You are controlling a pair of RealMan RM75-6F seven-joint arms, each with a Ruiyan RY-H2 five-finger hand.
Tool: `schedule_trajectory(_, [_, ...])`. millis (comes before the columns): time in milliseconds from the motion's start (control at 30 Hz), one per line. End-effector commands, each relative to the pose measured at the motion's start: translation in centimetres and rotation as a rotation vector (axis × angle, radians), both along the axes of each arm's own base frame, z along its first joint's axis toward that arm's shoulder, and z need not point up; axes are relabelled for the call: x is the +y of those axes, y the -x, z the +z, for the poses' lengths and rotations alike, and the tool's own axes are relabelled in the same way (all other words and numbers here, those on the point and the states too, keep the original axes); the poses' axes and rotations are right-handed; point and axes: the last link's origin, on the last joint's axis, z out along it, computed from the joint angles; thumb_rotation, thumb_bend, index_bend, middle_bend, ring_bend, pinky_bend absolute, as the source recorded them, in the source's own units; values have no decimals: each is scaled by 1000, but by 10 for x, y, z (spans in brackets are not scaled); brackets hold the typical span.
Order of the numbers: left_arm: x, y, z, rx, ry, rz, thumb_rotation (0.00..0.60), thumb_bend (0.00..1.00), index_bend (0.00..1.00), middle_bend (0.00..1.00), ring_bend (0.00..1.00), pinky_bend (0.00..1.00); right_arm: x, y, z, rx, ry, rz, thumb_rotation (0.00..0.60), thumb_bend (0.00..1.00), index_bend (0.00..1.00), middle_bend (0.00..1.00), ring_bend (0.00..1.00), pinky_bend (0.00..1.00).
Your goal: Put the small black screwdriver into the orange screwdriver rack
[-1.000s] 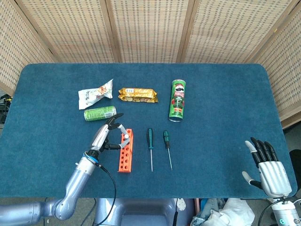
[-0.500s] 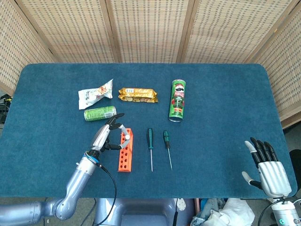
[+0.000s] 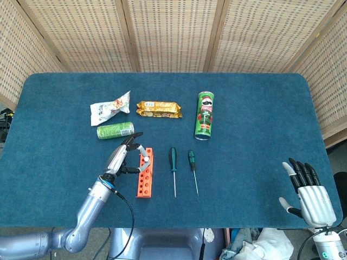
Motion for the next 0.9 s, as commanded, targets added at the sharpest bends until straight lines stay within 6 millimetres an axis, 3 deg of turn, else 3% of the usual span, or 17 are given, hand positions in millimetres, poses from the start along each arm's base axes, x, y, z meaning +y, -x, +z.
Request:
schedule_trajectory(33, [-2, 0, 2, -12, 9, -4, 600, 323, 462, 49, 0, 0, 0, 0, 0, -1, 1, 1, 600, 217, 0, 0, 0, 0])
schedule_trajectory(167, [-4, 0, 6, -23, 22, -19, 600, 247, 290, 10, 0, 0, 0, -1, 0, 0, 1, 5, 600, 217, 0, 0, 0, 0])
schedule_trajectory(300, [-8, -3, 14, -16, 24, -58, 600, 215, 228, 0, 0, 0, 0, 0, 0, -1, 3, 4, 600, 218, 0, 0, 0, 0])
schedule_trajectory(567, [-14, -8, 31, -56, 19, -91, 600, 204, 206, 0, 0, 0, 0, -1, 0, -7, 4, 7, 600, 217, 0, 0, 0, 0])
schedule_trajectory(733, [-22, -8, 59, -95, -60, -140, 600, 202, 205, 0, 0, 0, 0, -1, 0, -5, 6, 11, 600, 218, 0, 0, 0, 0])
schedule_trajectory(900, [-39, 21, 88, 32, -221, -199, 600, 199, 204, 0, 0, 0, 0, -2, 1, -3, 9, 18, 600, 218, 0, 0, 0, 0])
